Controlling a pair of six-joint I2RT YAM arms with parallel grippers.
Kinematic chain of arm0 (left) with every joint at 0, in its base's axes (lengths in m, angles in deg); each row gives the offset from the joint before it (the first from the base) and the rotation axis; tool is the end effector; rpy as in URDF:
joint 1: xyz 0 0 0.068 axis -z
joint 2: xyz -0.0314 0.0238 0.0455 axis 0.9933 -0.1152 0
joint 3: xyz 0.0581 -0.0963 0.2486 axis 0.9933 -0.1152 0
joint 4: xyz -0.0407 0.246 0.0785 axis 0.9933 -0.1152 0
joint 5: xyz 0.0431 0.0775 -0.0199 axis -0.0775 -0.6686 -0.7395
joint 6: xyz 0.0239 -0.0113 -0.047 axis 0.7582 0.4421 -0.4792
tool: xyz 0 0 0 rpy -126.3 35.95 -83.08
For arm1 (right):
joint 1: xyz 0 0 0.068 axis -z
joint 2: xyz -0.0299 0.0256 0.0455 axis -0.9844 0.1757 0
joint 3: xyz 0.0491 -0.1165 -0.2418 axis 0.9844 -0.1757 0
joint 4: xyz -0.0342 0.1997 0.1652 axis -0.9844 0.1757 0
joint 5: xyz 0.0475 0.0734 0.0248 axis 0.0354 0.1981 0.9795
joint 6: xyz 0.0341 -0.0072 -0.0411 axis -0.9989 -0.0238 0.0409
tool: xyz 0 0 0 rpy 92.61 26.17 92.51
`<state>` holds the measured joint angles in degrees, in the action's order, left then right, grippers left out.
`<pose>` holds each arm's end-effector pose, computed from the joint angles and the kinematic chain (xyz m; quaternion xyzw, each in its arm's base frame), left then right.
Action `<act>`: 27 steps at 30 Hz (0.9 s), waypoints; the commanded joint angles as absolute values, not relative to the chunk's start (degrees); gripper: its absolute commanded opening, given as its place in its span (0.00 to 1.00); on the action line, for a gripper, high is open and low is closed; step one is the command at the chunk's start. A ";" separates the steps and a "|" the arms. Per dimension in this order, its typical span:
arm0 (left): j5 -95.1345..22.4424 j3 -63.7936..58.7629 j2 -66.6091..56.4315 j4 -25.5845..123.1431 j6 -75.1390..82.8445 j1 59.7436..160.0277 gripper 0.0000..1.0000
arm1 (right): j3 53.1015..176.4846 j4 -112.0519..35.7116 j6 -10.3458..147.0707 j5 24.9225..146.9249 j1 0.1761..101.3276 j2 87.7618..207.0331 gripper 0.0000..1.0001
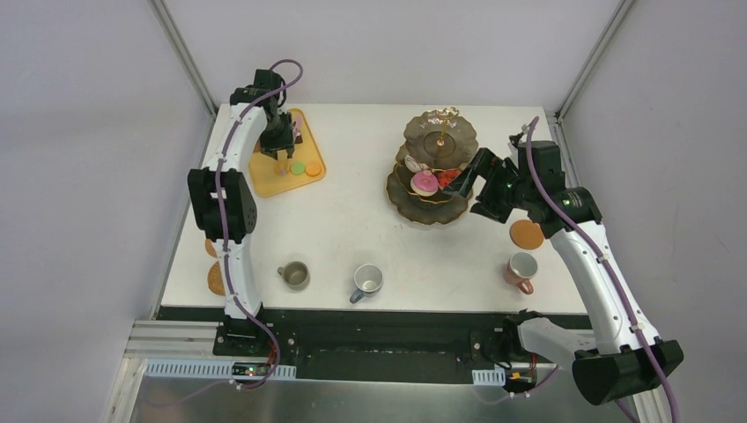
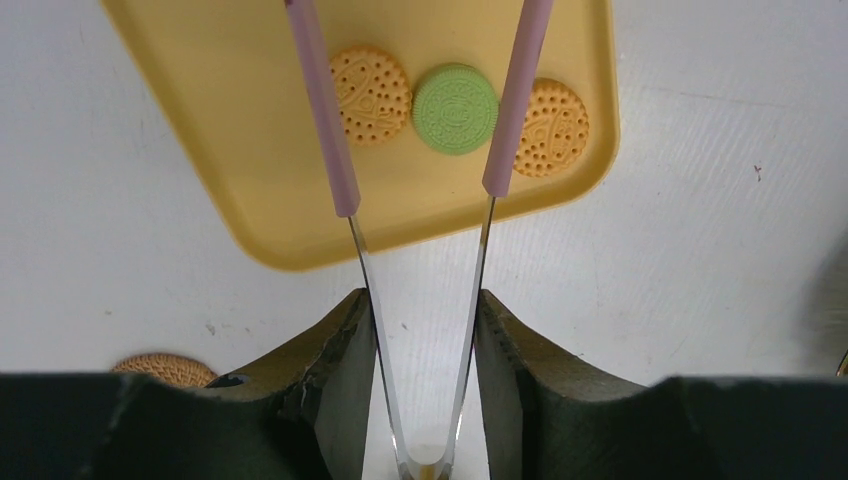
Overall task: Serve the afternoon tea
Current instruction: Adjust the dessert on the tray, then pick up the desert from the tray.
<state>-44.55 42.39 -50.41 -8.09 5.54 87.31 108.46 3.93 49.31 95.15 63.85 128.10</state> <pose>0.4595 -0.0316 0.2914 -0.0500 0.9610 -0.0332 0.2701 0.2071 0.0702 0.3755 0.0081 0.8807 0.2844 0.3788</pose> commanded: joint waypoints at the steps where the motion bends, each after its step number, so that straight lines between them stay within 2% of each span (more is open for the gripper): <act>1: -43.62 45.25 -52.76 -6.56 3.56 87.69 0.39 | 108.50 3.40 49.88 95.82 64.04 127.80 0.99; 12: -46.60 45.63 -57.26 -6.01 3.06 88.48 0.41 | 108.02 3.15 49.43 95.77 64.04 127.57 0.99; 16: -46.77 45.28 -58.15 -4.53 3.03 88.85 0.38 | 108.15 3.24 49.51 95.64 64.05 127.51 0.99; 24: -47.27 45.73 -59.39 -3.95 2.46 89.71 0.08 | 108.33 3.37 49.52 95.36 64.01 127.42 0.99; 27: -47.34 45.36 -58.74 -4.05 2.34 89.74 0.03 | 108.21 3.42 49.51 95.16 64.05 127.14 0.99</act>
<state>-46.17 43.99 -58.98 -3.65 2.90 89.47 107.80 3.93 49.27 95.21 63.85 128.10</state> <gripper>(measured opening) 0.090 0.990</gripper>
